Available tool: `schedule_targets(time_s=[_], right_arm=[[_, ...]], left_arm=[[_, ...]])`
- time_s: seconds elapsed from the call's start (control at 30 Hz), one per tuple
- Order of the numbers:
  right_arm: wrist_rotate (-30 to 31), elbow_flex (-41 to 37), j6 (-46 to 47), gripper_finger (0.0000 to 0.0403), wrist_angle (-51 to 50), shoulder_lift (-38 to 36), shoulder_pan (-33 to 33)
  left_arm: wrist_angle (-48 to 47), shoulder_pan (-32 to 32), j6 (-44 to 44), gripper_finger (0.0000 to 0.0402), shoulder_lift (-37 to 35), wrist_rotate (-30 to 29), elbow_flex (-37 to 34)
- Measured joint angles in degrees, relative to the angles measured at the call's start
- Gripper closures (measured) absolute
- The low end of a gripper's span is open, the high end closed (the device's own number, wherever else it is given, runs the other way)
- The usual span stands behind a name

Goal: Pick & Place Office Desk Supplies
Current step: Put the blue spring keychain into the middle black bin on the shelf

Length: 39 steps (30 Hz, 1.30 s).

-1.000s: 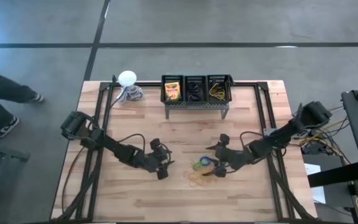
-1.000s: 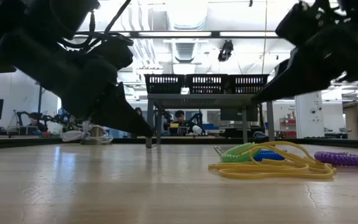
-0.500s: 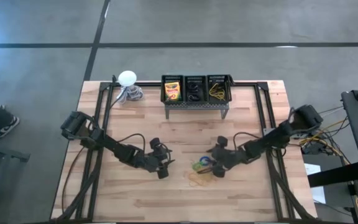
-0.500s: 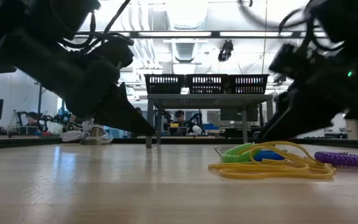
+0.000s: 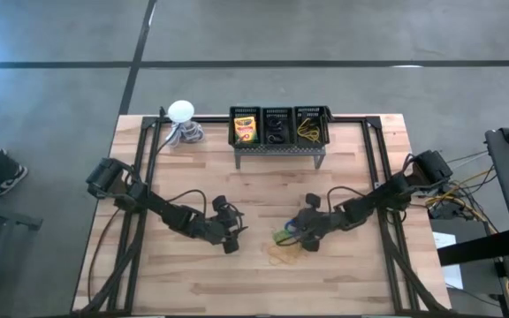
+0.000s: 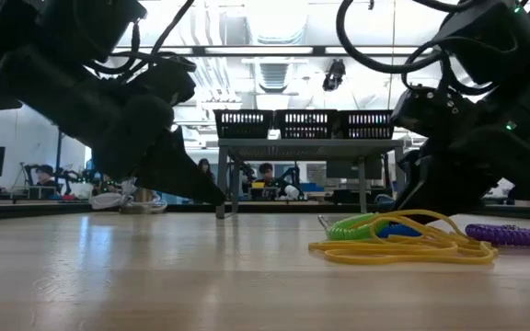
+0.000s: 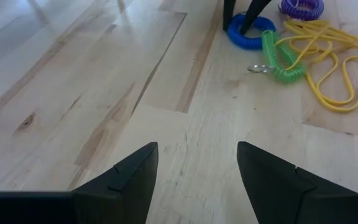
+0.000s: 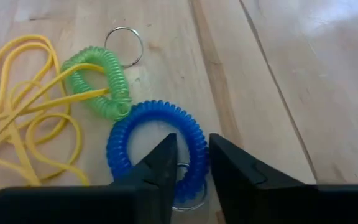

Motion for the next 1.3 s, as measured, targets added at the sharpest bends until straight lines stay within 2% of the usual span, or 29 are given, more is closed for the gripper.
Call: schedule_targets(time_s=[0.13, 0.23, 0.4, 0.53, 0.63, 0.73, 0.83, 0.93, 1.0, 1.1, 1.3], right_arm=[[0.14, -0.23, -3.04, 0.0364, 1.74, 0.09, 0.07], [1.75, -1.09, -7.22, 0.0381, 9.53, 0.42, 0.02], [10.0, -1.07, -16.9, 0.0377, 24.27, -1.49, -0.15], [15.26, 1.36, -27.48, 0.0373, 25.89, -6.79, -2.14], [17.19, 4.73, -32.88, 0.0372, 24.18, -11.33, -6.18], [17.09, 10.55, -33.38, 0.0372, 15.09, -15.96, -12.55], [14.81, 18.89, -29.2, 0.0372, -3.25, -18.43, -20.92], [7.13, 28.12, -22.46, 0.0372, -21.7, -17.72, -30.55], [0.79, 33.64, -19.43, 0.0371, -29.97, -15.79, -36.69], [-4.18, 40.05, -18.06, 0.0371, -36.85, -11.13, -43.76], [-5.49, 52.04, -19.42, 0.0371, -45.82, -0.66, -50.13]], left_arm=[[0.01, 0.0, 0.0, 0.0179, 0.0, 0.0, 0.0], [0.03, 0.0, -0.01, 0.0179, 0.0, 0.0, 0.0], [0.18, 0.0, -0.02, 0.0179, 0.0, 0.0, 0.0], [0.19, 0.0, -0.19, 0.0179, 0.0, 0.0, 0.0], [0.33, 0.01, -0.19, 0.0179, 0.0, 0.0, 0.0], [0.59, 0.0, -0.18, 0.0179, 0.0, 0.0, 0.0], [0.62, 0.0, -0.2, 0.0179, 0.0, 0.0, 0.0], [0.59, 0.0, -0.18, 0.0179, 0.0, 0.0, 0.0], [0.58, 0.0, -0.17, 0.0179, 0.0, 0.0, 0.0], [0.4, 0.0, -0.15, 0.0179, 0.0, 0.01, 0.0], [0.16, 0.0, -0.13, 0.0179, 0.0, 0.02, 0.0]])
